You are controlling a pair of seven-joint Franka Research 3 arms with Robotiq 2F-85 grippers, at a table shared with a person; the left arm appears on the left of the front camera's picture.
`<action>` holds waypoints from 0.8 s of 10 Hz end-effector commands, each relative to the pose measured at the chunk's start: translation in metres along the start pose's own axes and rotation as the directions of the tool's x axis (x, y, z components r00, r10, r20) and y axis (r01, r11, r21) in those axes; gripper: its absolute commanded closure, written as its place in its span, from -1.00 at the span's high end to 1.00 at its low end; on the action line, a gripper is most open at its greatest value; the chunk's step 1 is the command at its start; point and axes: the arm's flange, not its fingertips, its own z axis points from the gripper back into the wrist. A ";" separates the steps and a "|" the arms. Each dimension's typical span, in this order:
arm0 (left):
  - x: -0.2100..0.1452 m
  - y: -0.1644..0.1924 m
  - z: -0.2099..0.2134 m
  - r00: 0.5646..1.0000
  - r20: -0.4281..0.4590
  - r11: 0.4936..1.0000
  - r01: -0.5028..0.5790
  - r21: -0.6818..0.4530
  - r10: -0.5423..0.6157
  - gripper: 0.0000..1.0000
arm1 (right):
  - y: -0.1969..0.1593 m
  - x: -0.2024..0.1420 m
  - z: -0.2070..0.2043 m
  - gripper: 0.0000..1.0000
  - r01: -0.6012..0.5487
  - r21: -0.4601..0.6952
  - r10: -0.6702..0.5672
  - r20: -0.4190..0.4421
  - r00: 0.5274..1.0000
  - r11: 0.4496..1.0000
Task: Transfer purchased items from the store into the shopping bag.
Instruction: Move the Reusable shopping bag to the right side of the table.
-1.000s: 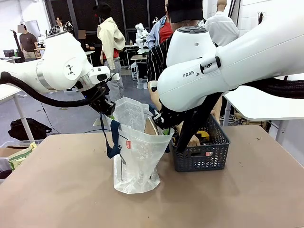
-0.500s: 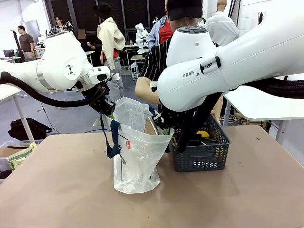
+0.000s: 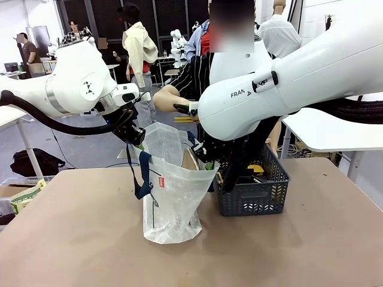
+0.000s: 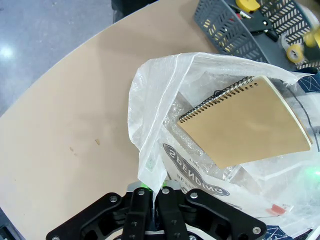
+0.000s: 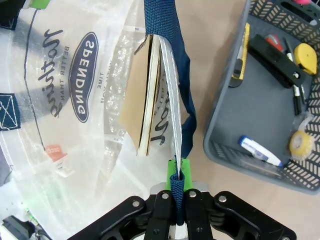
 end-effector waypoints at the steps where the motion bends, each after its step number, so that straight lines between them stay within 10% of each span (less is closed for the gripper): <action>1: -0.001 0.001 0.002 1.000 0.010 1.000 -0.002 0.006 0.002 -1.00 | -0.001 0.002 0.001 -1.00 -0.006 0.019 0.005 0.013 1.000 1.000; 8: -0.001 0.001 0.002 1.000 0.010 1.000 -0.002 0.006 0.002 -1.00 | -0.001 0.002 0.001 -1.00 -0.006 0.019 0.005 0.013 1.000 1.000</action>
